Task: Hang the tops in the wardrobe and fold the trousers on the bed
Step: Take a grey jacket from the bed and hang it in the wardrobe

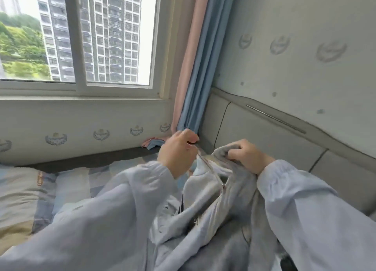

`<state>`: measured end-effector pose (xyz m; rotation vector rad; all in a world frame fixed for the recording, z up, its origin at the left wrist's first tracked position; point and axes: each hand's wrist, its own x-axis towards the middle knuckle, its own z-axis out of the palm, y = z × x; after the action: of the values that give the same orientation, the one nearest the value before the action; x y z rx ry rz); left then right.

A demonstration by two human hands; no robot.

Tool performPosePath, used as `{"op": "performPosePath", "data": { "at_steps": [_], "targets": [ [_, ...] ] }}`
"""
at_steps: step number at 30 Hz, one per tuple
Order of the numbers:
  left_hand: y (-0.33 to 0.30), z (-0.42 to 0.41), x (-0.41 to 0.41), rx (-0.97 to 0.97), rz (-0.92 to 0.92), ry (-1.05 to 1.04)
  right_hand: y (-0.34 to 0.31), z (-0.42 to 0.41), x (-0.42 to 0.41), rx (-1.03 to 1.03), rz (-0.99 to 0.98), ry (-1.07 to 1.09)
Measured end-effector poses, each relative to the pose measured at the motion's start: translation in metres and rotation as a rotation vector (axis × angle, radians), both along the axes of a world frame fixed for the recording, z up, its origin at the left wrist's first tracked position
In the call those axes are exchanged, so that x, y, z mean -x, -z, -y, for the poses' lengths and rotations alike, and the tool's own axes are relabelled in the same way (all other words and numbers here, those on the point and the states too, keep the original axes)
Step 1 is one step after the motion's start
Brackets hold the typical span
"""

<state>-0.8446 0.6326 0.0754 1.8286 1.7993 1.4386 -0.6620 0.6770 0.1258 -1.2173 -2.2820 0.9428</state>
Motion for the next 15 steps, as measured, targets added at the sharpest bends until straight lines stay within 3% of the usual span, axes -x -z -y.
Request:
{"op": "performPosePath", "data": {
  "at_steps": [2,5,6,9,11,12,14,15],
  "targets": [
    [-0.027,-0.009,-0.007,0.253,-0.021,0.055,-0.031,0.033,-0.023,-0.088,-0.018,0.030],
    [-0.047,-0.004,-0.046,0.482,-0.235,0.351,-0.066,0.086,-0.056,-0.214,-0.075,0.139],
    [-0.049,-0.001,-0.059,0.576,-0.214,0.471,-0.075,0.104,-0.067,-0.244,-0.096,0.185],
    [-0.058,0.002,-0.086,0.930,0.252,0.750,-0.094,0.153,-0.099,-0.298,-0.127,0.320],
    [-0.058,-0.004,-0.107,0.975,0.511,0.839,-0.100,0.184,-0.119,-0.327,-0.120,0.386],
    [-0.059,-0.004,-0.123,1.002,0.557,0.901,-0.102,0.200,-0.130,-0.336,-0.104,0.420],
    [-0.066,0.016,-0.158,1.061,0.379,1.039,-0.104,0.228,-0.150,-0.375,-0.086,0.499],
    [-0.069,0.035,-0.177,1.043,0.161,1.105,-0.106,0.241,-0.162,-0.419,-0.088,0.577]
  ]
}}
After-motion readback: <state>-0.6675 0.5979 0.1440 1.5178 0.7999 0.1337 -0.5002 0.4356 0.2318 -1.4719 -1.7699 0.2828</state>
